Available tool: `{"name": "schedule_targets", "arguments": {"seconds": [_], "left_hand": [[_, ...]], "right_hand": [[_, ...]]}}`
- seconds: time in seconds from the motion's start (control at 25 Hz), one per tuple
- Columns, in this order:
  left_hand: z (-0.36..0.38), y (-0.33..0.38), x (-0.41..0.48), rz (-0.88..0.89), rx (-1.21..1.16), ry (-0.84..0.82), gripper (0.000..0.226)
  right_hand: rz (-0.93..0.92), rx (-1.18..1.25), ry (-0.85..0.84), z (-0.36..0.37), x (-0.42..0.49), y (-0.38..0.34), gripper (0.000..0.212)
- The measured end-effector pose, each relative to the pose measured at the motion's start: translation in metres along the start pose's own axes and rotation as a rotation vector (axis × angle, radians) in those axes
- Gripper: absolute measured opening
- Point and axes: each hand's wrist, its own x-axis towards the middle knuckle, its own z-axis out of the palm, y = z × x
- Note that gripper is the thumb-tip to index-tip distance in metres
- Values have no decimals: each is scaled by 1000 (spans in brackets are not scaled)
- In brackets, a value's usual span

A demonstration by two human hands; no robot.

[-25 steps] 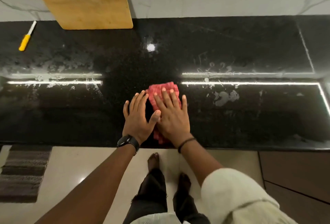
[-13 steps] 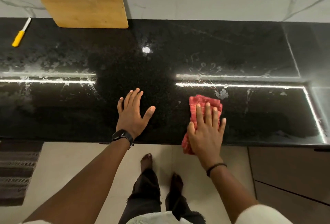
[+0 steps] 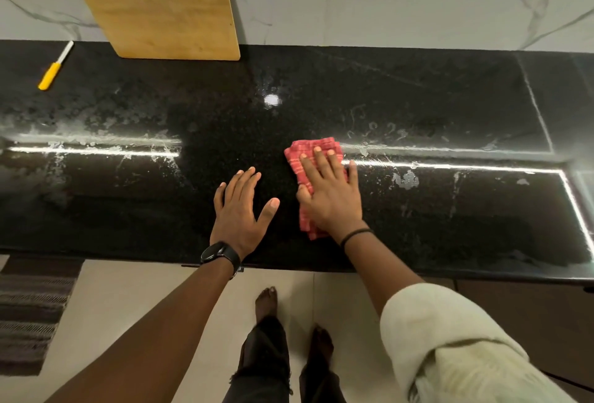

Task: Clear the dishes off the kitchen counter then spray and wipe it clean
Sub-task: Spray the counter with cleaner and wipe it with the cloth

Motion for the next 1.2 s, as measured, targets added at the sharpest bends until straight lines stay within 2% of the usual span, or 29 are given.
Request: {"name": "schedule_targets", "arguments": {"seconds": [0.2, 0.4, 0.48, 0.56, 0.68, 0.8, 0.92, 1.04, 1.2], "left_hand": [[-1, -1, -1, 6, -17, -15, 77], [-1, 2, -1, 18, -10, -25, 81], [0, 3, 1, 18, -12, -29, 83], [0, 3, 2, 18, -3, -21, 84], [0, 2, 2, 13, 6, -14, 85], [-1, 3, 1, 6, 20, -23, 86], [-1, 2, -3, 18, 30, -46, 88], [-4, 2, 0, 0, -10, -34, 85], [-8, 11, 46, -18, -64, 20, 77]], "right_hand": [[244, 15, 66, -7, -34, 67, 70], [379, 34, 122, 12, -120, 48, 72], [342, 27, 96, 20, -136, 21, 73], [230, 20, 64, 27, -129, -8, 73], [45, 10, 47, 24, -77, -36, 70], [-10, -11, 37, 12, -12, -30, 68], [88, 13, 19, -3, 28, 8, 71], [297, 54, 62, -12, 14, 52, 72], [464, 67, 99, -11, -33, 39, 73]]}}
